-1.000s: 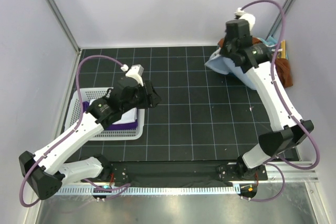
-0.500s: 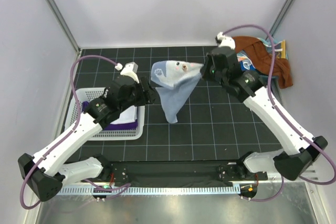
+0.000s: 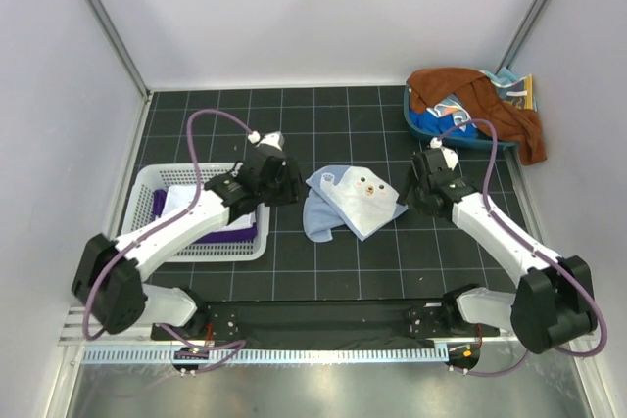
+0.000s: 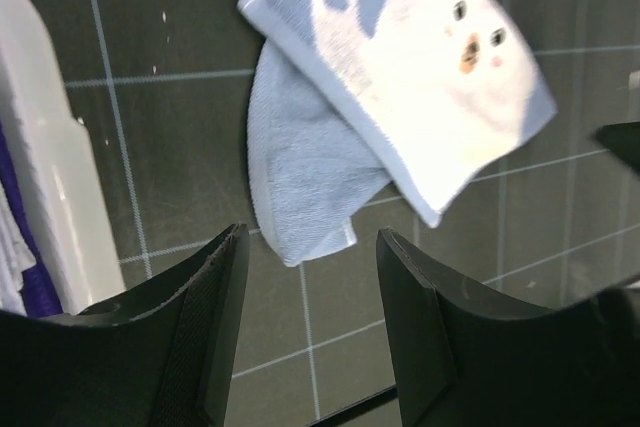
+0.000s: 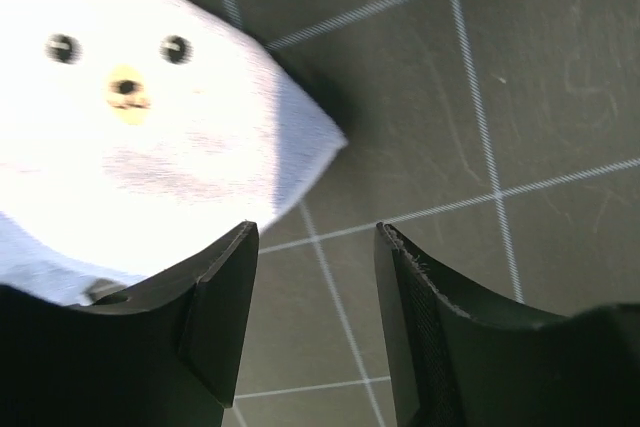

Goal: Fold and stack the towels
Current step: Move the towel to the center of the board, then flatten out the crumpled towel

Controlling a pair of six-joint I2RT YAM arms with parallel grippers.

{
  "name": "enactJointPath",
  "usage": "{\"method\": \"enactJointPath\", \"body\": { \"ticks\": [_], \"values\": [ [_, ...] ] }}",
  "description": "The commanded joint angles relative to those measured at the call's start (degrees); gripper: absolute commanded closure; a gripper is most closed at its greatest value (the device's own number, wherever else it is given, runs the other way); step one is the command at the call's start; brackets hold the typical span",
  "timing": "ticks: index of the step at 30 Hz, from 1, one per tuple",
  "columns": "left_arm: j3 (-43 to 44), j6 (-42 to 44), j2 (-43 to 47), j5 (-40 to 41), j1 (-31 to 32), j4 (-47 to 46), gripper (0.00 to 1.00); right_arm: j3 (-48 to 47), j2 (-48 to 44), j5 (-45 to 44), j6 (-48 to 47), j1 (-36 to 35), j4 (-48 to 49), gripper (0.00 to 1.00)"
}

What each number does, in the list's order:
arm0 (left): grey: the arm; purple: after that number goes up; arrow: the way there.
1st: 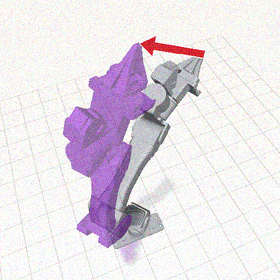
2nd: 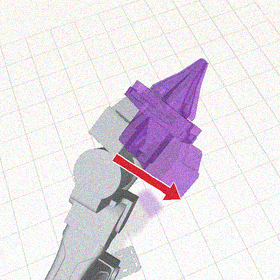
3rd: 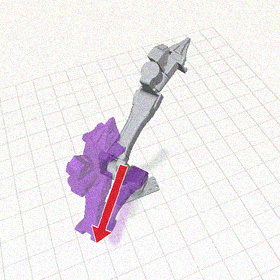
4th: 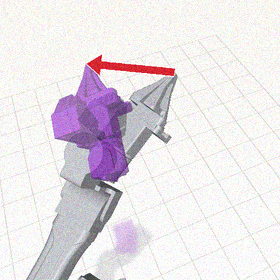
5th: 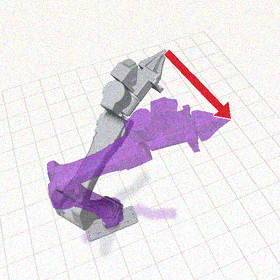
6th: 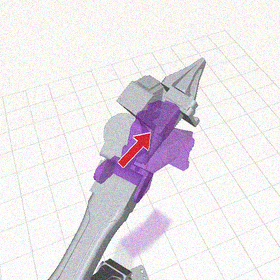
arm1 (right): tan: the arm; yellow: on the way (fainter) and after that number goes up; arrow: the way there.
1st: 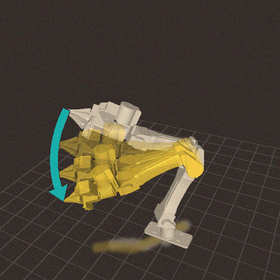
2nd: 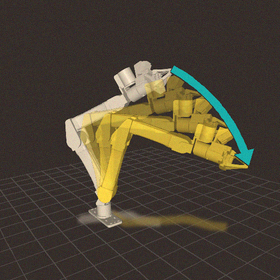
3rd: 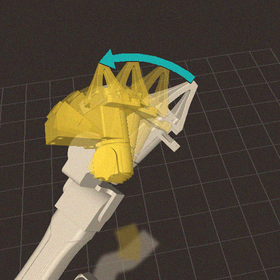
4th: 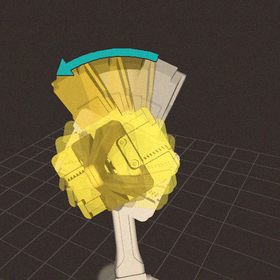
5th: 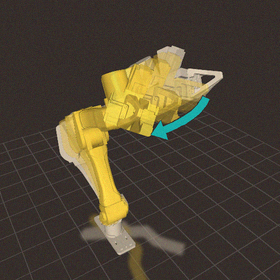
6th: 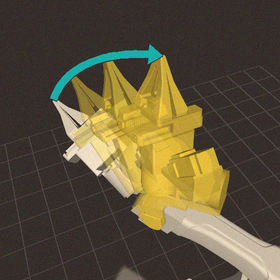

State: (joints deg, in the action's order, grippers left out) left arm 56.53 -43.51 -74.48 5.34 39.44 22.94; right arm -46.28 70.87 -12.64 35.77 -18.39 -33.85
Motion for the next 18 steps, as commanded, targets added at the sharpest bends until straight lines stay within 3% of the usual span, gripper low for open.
{"method": "enactJointPath", "body": {
  "ticks": [1,4,13,18],
  "values": [
    [2.96,0.26,-5.12,-1.56,-0.15,-3.78,0.43,-1.8,-5.21,-0.45,1.32,-0.33,4.05,0.43],
    [4.98,1.84,-10.57,-0.25,-0.24,-3.87,0.43,1.53,-7.14,0.95,4.65,-2.25,5.89,0.43],
    [18.87,6.41,-25.36,0.03,-2.26,-0.8,0.44,12.17,-7.95,-6.15,18.89,-18.06,14.77,0.45],
    [23.43,10.45,-31.85,-2.7,-4.54,-1.05,0.44,15.43,-5.14,-7.92,22.76,-20.8,21.18,0.44]
  ]
}}
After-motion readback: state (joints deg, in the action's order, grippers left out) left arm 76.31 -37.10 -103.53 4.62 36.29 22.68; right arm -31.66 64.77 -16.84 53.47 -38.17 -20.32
